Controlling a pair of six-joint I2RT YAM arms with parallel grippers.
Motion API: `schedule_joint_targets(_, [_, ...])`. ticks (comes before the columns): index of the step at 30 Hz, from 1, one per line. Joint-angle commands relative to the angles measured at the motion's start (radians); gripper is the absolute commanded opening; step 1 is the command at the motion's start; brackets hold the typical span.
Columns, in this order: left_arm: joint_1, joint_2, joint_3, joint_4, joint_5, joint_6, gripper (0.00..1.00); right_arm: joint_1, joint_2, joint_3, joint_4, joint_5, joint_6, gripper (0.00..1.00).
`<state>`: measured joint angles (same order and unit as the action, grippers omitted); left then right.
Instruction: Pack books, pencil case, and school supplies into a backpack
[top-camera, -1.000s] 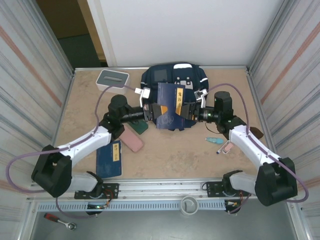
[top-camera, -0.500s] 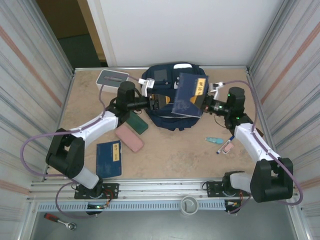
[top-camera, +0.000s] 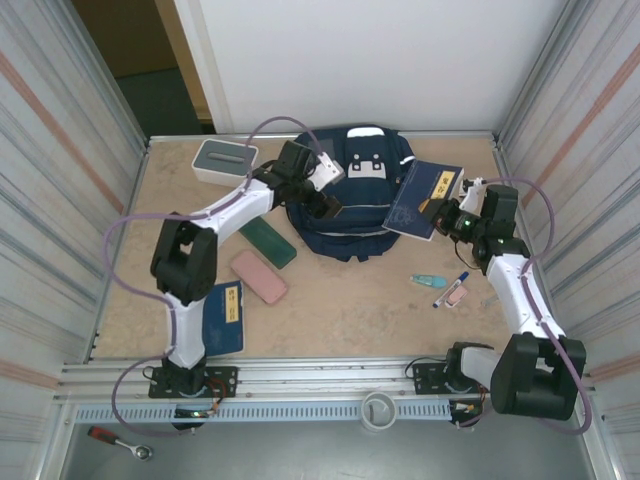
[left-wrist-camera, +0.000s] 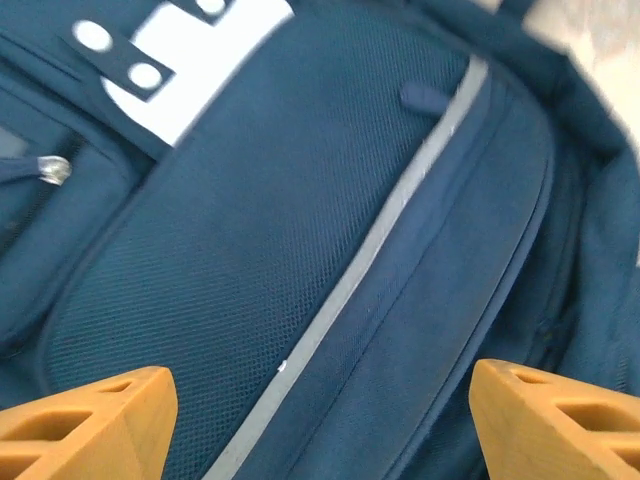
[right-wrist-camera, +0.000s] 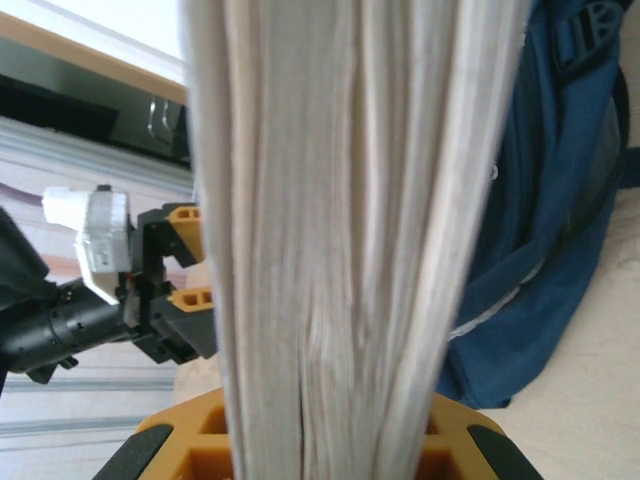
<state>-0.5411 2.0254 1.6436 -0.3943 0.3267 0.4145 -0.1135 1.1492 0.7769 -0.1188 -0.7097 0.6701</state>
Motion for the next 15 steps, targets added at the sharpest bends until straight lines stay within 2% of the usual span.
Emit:
schedule_joint_targets(1, [-0.027, 0.058, 0.105, -0.17, 0.082, 0.197, 0.79, -0.018, 0.027, 0.002, -0.007, -0.001, -0.051, 0.0])
schedule_joint_targets(4, [-0.049, 0.133, 0.151, -0.201, 0.109, 0.25, 0.8, -0.027, 0.046, 0.003, -0.005, -0.009, -0.053, 0.0])
schedule_joint_targets(8, [-0.065, 0.223, 0.235, -0.222, 0.027, 0.27, 0.81, -0.031, 0.052, 0.001, -0.002, 0.001, -0.058, 0.0])
schedule_joint_targets(12, [-0.068, 0.279, 0.293, -0.238, -0.035, 0.288, 0.75, -0.032, 0.071, 0.003, 0.011, -0.019, -0.049, 0.0])
schedule_joint_targets(15, [-0.071, 0.293, 0.302, -0.223, -0.062, 0.295, 0.66, -0.033, 0.077, -0.001, 0.012, -0.028, -0.047, 0.0])
